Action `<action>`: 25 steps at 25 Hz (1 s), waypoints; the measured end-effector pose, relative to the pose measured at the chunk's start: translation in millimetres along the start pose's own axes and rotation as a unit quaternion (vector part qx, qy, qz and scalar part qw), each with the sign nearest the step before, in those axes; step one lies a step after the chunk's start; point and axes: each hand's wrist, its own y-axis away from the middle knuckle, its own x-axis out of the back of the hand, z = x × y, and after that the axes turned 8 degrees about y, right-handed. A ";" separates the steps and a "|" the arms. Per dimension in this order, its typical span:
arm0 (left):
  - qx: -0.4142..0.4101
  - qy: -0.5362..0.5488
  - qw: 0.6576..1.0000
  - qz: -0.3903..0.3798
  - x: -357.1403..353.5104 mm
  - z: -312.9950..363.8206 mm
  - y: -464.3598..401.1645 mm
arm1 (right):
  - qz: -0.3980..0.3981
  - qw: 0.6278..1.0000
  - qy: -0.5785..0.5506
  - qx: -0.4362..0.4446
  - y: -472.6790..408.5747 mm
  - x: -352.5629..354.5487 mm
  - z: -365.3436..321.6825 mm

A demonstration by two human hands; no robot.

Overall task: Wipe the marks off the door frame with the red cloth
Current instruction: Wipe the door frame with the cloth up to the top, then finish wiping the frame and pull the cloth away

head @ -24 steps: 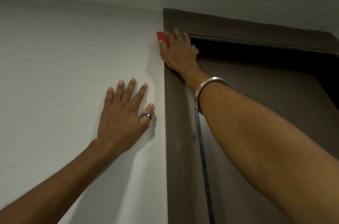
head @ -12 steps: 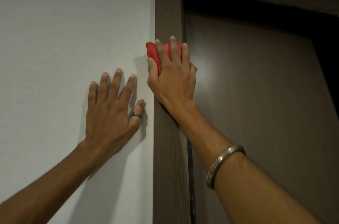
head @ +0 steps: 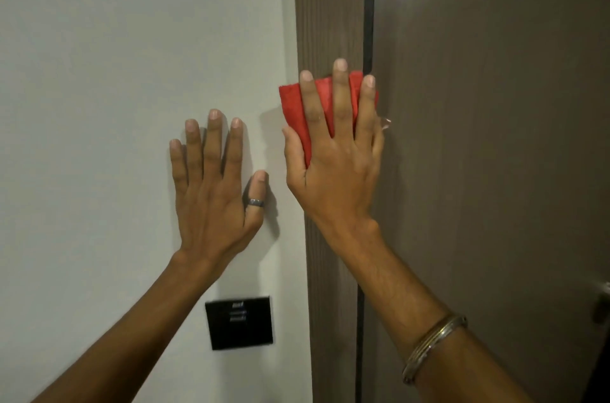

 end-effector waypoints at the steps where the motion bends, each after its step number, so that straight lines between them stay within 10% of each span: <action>1: 0.004 0.004 1.000 -0.019 0.6 2.1 21.3 | -0.022 1.000 0.004 -0.004 25.3 1.1 2.9; 8: 0.104 0.168 0.974 -0.108 17.4 63.4 167.8 | -0.138 0.986 0.059 0.073 182.3 16.5 21.5; 12: 0.283 0.329 0.879 -0.197 41.9 119.9 252.9 | -0.209 0.968 -0.130 -0.053 247.9 53.3 42.0; 14: 0.426 0.404 0.772 -0.244 58.4 142.3 290.1 | -0.279 0.823 -0.329 -0.368 292.6 93.6 40.6; 17: 0.710 0.461 0.466 -0.256 73.5 149.9 327.0 | -0.254 0.307 -0.505 -0.766 344.5 149.4 18.9; 18: 0.772 0.454 0.374 -0.239 78.7 144.2 338.9 | -0.250 0.208 -0.502 -0.802 361.5 163.2 9.6; 21: 0.849 0.443 0.230 -0.171 100.1 115.2 380.2 | -0.274 0.160 -0.440 -0.840 409.5 196.5 -25.2; 25: 0.878 0.402 0.153 -0.209 138.6 65.2 452.8 | -0.421 0.243 -0.346 -0.803 471.7 218.5 -75.7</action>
